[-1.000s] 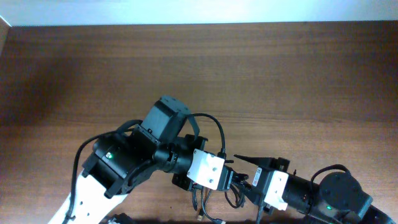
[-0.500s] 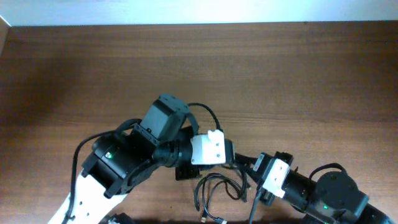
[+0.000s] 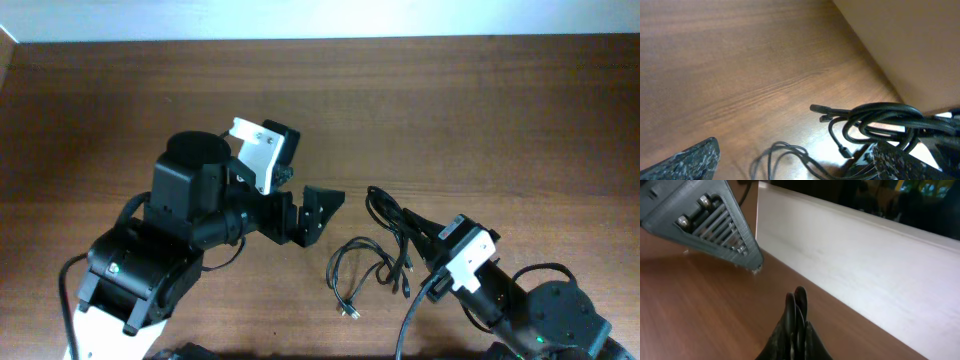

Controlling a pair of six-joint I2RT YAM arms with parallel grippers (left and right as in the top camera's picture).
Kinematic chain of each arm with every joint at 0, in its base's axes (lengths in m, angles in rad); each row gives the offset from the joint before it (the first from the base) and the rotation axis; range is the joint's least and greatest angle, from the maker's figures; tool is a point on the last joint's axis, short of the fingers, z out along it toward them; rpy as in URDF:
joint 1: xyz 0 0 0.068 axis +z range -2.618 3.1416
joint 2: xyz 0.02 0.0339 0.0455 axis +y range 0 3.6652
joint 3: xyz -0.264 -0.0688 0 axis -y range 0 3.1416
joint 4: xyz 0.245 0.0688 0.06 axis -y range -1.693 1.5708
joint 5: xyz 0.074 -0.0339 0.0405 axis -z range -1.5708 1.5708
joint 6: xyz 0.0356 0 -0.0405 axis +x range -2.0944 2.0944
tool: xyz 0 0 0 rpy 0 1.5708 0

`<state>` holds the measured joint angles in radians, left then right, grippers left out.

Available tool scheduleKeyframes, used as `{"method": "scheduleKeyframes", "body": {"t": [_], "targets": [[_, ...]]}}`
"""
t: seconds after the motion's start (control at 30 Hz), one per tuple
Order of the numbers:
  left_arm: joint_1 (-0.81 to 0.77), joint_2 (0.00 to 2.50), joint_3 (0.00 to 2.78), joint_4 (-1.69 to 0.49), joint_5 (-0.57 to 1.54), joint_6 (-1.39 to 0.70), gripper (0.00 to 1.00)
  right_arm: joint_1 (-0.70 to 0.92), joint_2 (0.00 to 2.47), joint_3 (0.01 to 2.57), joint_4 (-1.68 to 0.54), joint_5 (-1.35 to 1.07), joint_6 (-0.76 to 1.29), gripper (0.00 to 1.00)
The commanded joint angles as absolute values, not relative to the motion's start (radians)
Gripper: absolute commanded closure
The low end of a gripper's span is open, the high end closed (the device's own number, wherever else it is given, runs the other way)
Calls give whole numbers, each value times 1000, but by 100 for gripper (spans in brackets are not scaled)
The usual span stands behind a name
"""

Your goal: Untangle cables

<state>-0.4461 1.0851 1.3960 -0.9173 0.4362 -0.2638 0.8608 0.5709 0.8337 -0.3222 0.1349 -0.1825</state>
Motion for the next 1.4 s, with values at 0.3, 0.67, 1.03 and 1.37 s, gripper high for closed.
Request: {"method": "scheduleKeyframes", "body": {"t": [0.3,0.67,1.03,1.37], "targets": [[-437,1079,1409,-917,623,-591,7,857,559,844,-131,-50,-62,96],[-471,1081,1409,-916,675,-644,20,857,559,844,-116,-146,-63,96],[-471,1080,1409,-917,746,-635,22,857,560,844,-118,-48,-70,96],[-471,1081,1409,-917,610,-636,19,857,560,844,-44,-242,-69,96]]}}
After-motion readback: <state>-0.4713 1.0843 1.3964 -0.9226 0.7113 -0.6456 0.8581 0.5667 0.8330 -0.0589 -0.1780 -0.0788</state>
